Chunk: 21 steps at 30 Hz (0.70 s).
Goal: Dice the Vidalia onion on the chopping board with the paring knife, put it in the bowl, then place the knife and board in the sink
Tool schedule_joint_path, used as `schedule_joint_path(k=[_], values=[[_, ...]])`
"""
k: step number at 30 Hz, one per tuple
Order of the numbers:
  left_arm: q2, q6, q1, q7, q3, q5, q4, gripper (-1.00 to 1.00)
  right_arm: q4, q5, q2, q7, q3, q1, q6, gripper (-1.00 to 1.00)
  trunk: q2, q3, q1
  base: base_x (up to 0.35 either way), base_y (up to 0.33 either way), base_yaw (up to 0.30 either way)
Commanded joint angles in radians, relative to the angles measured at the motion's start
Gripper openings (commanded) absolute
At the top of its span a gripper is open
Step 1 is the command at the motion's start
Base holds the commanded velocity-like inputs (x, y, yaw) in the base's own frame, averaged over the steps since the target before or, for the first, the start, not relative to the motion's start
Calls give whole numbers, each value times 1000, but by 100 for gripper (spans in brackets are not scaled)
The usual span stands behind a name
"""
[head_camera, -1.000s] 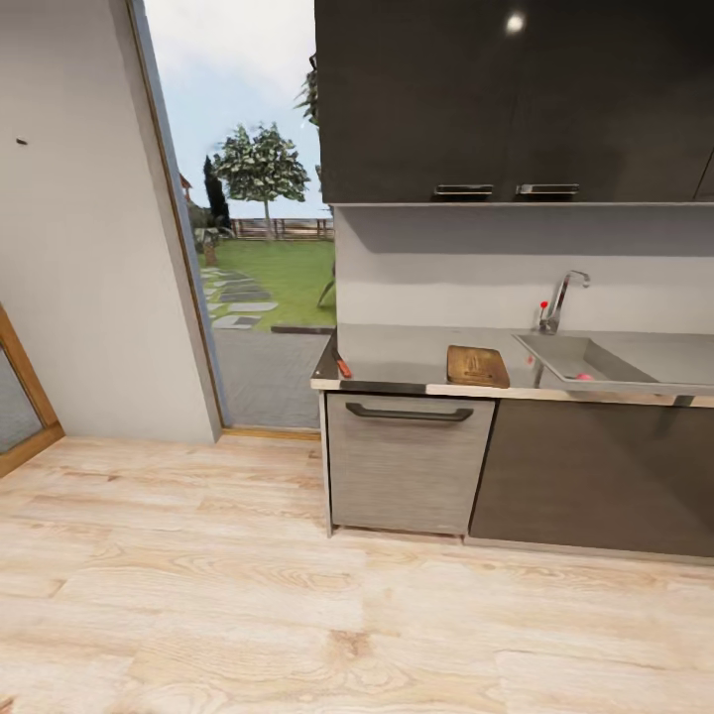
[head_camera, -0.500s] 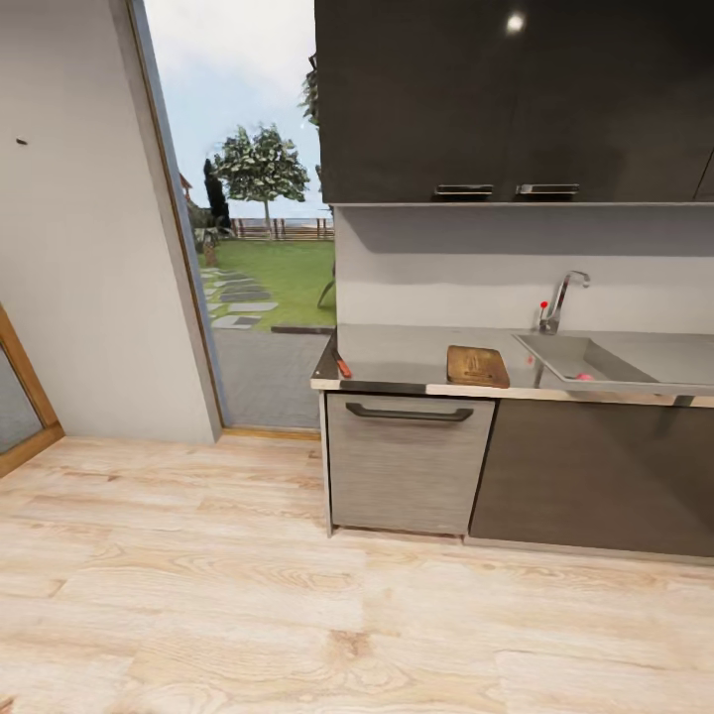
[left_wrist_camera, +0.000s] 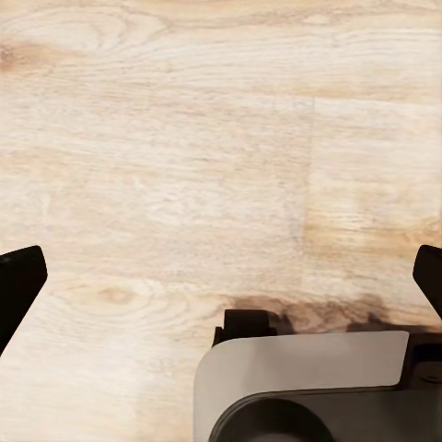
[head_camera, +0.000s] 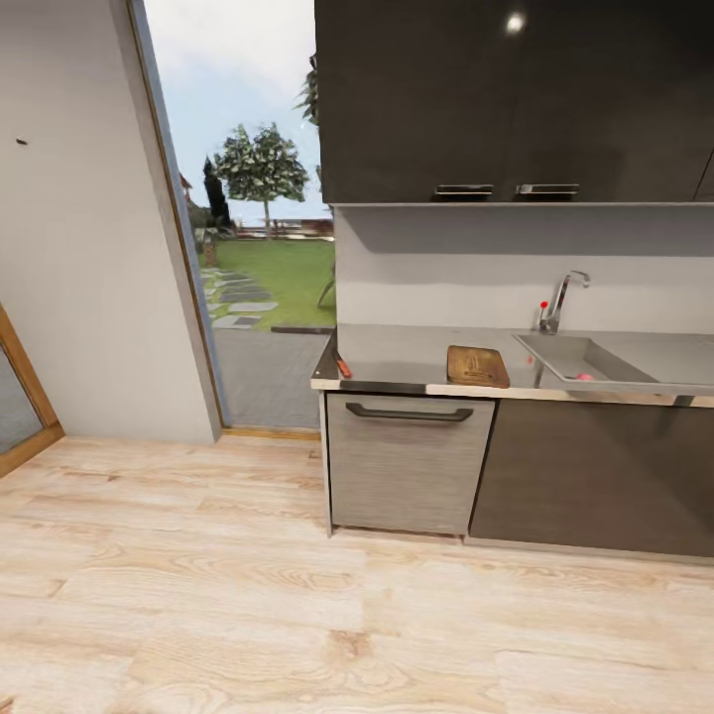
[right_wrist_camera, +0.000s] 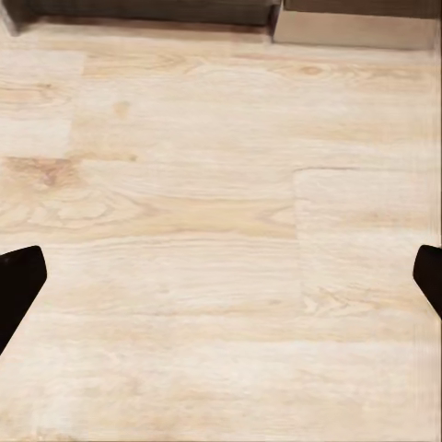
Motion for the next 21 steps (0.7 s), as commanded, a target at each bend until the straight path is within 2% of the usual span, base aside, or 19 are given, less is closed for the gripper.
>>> schedule_joint_path(k=[1,3,7,8,9,14,17,18,21], values=[[0,-2,0,0,0,1,-1,100,-32,0,1,-28,0,0,22,100,0,-1,0,0,0,0],[0,-2,0,0,0,1,-1,100,-65,0,1,-47,0,0,56,100,0,-1,0,0,0,0],[0,-2,0,0,0,1,-1,100,-183,1,2,-73,1,0,185,100,0,-1,0,0,0,0],[0,-2,0,0,0,1,-1,100,-223,1,1,-77,1,0,227,100,0,-1,0,0,0,0],[0,-2,0,0,0,1,-1,100,-301,1,1,-80,1,0,304,100,0,-1,0,0,0,0],[0,-2,0,0,0,1,-1,100,-441,2,-1,-83,1,0,436,100,0,-1,0,0,0,0],[0,-2,0,0,0,0,-1,100,-557,2,-1,-91,1,0,538,100,0,-1,0,0,0,0],[0,-2,0,0,0,0,-2,100,-621,2,-1,-98,1,0,596,100,0,-1,0,0,0,0],[0,-2,0,0,0,-1,-2,100,-690,2,-1,-108,1,0,657,100,0,-1,0,0,0,0]])
